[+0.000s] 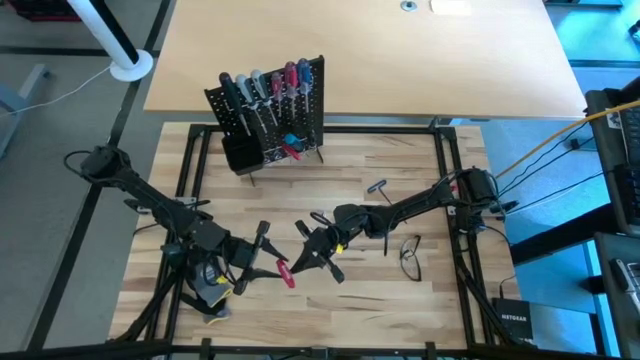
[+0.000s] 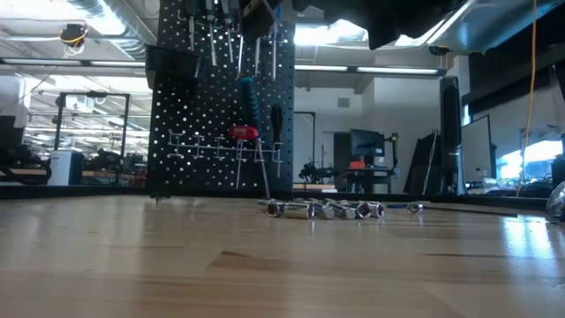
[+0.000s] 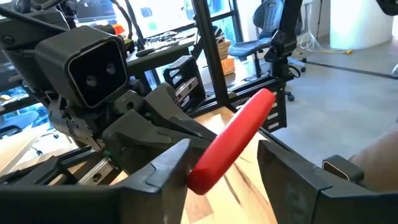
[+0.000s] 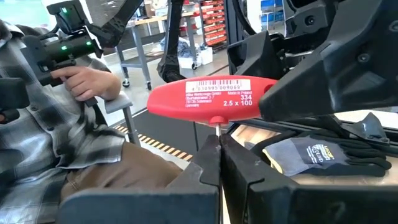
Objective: Hang tools onto peg board
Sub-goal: Hang the red allen wrench onto the peg board
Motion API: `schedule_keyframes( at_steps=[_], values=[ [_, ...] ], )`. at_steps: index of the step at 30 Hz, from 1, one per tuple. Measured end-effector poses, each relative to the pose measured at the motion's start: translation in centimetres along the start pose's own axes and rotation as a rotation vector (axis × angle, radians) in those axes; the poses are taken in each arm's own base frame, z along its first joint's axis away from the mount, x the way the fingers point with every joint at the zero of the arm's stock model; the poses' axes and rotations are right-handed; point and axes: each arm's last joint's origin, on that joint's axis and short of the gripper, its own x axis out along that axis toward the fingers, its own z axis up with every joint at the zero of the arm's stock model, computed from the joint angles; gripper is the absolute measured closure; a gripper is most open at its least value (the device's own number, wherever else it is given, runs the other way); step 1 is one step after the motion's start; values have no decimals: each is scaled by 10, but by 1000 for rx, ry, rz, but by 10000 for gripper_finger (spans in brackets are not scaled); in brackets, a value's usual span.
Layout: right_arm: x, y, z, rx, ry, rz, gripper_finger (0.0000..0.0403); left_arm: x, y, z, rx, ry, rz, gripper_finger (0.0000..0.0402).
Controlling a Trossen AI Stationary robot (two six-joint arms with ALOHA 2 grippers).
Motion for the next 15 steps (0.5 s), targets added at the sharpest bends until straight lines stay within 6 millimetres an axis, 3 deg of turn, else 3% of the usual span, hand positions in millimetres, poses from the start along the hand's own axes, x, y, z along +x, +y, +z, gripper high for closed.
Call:
schedule_keyframes(
  at_steps=[15],
  values=[
    [0, 0, -2, 67, 17, -33, 400, 0, 0, 0, 1, 4, -3, 353]
  ],
)
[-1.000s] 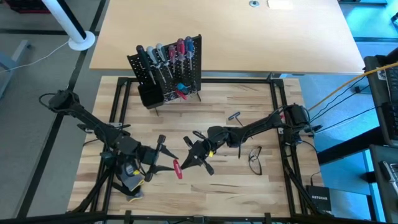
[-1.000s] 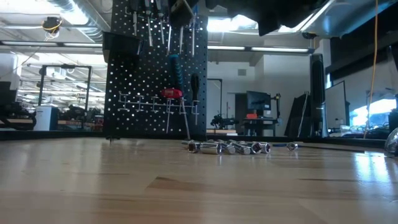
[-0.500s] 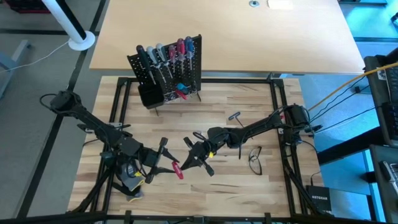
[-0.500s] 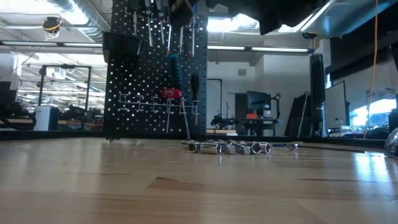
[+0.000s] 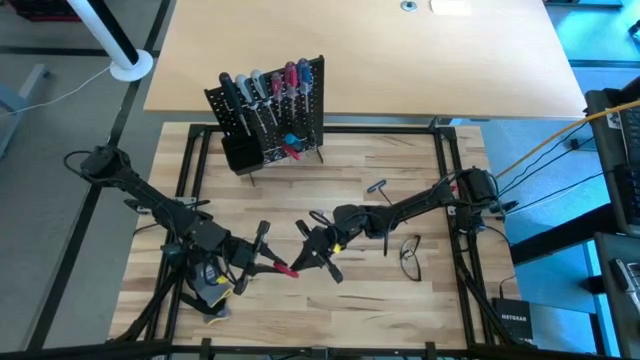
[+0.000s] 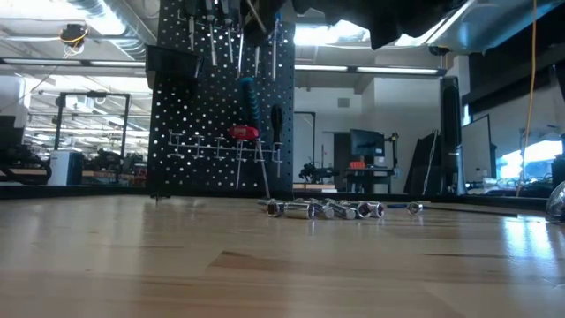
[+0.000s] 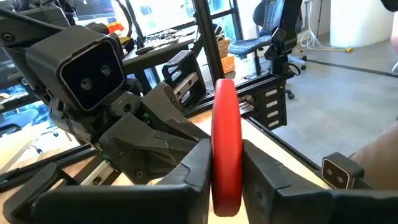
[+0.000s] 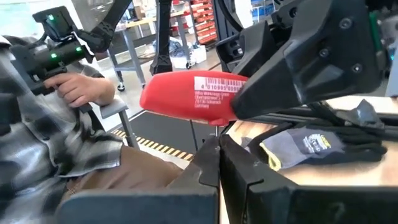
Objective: Hang tools onto peg board
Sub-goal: Hang the red allen wrench onto the peg board
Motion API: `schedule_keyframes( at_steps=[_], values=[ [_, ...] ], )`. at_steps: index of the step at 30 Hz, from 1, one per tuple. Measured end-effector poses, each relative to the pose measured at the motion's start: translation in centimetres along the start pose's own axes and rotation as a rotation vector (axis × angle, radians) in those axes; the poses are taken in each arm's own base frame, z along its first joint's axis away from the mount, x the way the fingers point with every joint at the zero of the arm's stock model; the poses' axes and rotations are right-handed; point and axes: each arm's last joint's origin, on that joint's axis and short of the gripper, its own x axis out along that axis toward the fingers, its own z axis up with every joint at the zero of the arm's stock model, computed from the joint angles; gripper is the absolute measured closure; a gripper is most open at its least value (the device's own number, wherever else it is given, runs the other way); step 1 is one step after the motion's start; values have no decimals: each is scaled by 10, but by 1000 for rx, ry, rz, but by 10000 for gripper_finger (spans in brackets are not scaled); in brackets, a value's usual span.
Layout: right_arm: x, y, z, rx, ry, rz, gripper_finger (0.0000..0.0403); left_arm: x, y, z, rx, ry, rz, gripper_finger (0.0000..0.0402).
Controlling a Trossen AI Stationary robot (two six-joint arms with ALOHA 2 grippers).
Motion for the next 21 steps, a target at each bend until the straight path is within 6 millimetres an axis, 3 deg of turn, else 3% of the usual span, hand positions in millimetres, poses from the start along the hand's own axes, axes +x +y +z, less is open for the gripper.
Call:
schedule_keyframes(
  at_steps=[5, 10, 16, 21],
  values=[
    [1, 1, 0, 61, -4, -14, 394, 0, 0, 0, -9, -1, 0, 359],
    [-2, 1, 5, 78, -4, -19, 335, -2, 1, 2, -63, -6, 1, 353],
    [-31, 19, 45, 72, 61, 15, 246, -21, -1, 13, -94, 13, -21, 358],
    [-63, 45, 70, -10, 182, -291, 219, -40, 3, 17, -122, 92, 55, 354]
  ],
)
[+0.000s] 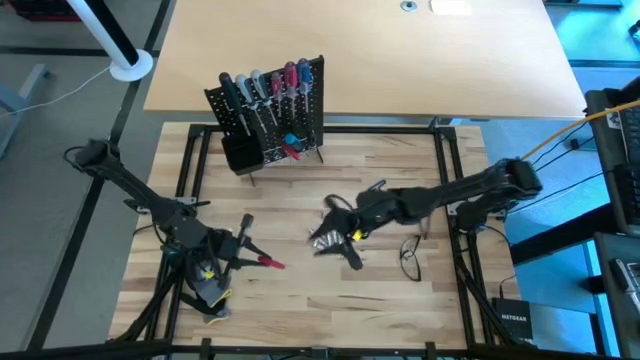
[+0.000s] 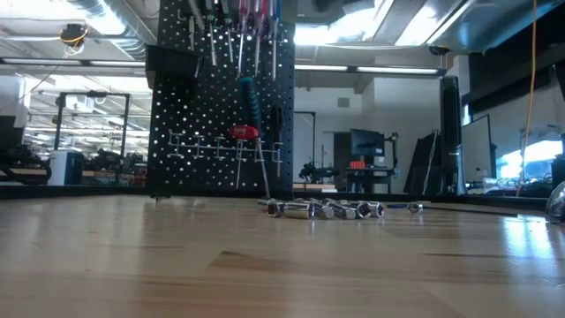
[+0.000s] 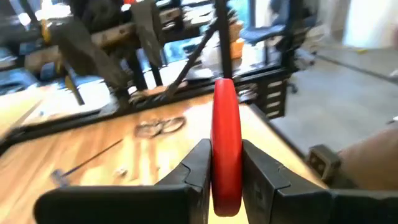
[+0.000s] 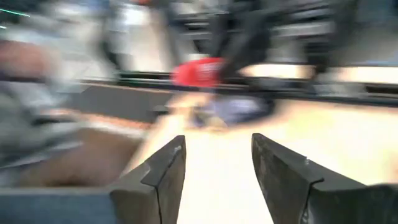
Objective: Hang tools onto peg board
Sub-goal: Hang the red allen wrench onto the peg board
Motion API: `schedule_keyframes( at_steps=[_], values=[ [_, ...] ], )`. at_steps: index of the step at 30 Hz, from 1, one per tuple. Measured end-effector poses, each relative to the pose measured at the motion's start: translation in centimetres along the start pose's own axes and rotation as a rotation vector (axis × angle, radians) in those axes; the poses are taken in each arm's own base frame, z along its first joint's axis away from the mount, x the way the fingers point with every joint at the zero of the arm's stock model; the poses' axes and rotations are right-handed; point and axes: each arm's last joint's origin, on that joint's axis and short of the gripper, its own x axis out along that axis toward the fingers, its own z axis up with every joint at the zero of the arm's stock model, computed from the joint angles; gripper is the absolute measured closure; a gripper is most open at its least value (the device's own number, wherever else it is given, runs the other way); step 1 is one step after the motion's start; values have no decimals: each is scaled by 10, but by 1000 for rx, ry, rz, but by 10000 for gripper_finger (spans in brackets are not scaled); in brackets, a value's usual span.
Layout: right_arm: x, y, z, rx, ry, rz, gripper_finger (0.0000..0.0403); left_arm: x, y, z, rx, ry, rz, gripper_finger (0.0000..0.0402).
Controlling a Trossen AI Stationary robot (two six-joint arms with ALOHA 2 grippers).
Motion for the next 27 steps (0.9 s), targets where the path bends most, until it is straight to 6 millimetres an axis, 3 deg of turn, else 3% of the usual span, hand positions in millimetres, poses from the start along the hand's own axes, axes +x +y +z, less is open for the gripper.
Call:
schedule_keyframes(
  at_steps=[4, 8, 18, 27],
  values=[
    [-7, 15, 3, -57, -17, -342, 217, -10, 6, 1, -16, 24, 71, 355],
    [-6, 20, 2, -62, -37, -483, 217, -14, 10, 1, -22, 41, 134, 356],
    [-3, 21, 14, -33, -185, -449, 216, -13, 20, -5, -34, 101, 221, 348],
    [37, 17, -12, -40, -181, -388, 216, -14, 20, -7, -25, 121, 219, 355]
  ],
)
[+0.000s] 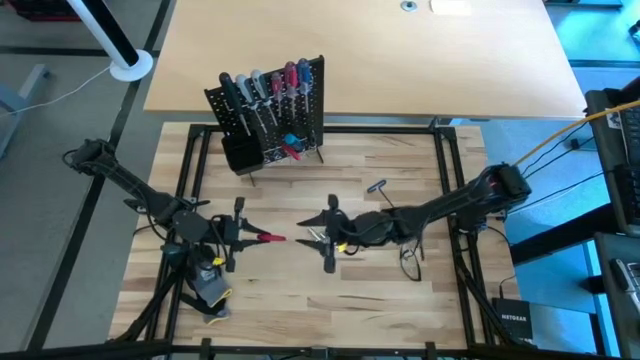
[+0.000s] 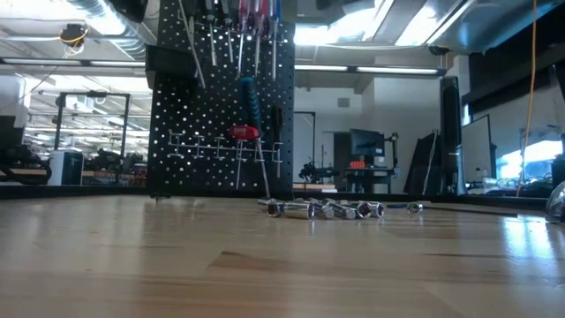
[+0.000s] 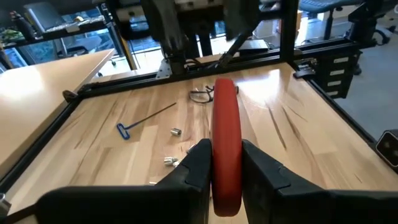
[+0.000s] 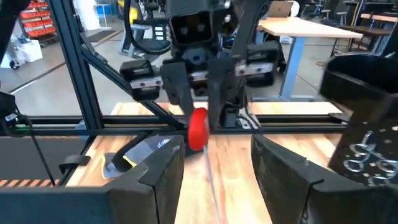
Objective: Hang tools onto peg board
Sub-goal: Hang the red allen wrench onto the peg board
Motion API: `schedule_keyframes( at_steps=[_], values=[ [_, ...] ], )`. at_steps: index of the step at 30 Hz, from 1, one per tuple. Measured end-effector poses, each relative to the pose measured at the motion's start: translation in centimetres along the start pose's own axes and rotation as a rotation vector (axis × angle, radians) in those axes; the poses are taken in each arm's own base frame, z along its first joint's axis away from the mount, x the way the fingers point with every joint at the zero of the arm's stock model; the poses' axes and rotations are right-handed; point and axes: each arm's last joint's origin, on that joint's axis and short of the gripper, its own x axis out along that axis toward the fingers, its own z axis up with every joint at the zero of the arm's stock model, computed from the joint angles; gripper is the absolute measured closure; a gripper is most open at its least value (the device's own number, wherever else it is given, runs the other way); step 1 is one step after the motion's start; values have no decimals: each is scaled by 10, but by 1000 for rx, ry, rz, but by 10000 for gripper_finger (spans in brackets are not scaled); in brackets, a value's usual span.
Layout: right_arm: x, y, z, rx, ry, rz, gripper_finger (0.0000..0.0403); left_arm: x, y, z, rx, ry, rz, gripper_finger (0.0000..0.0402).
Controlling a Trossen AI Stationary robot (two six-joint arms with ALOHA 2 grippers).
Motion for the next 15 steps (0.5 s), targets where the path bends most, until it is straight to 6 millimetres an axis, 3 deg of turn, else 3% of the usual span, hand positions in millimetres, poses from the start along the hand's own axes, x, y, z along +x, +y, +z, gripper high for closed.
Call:
schedule_keyframes(
  at_steps=[8, 15],
  values=[
    [27, 1, -27, 21, -30, 55, 217, 0, 0, 0, -6, -4, -1, 352],
    [51, 8, -23, -34, -38, 44, 217, 0, 0, 1, -9, -7, -2, 348]
  ],
)
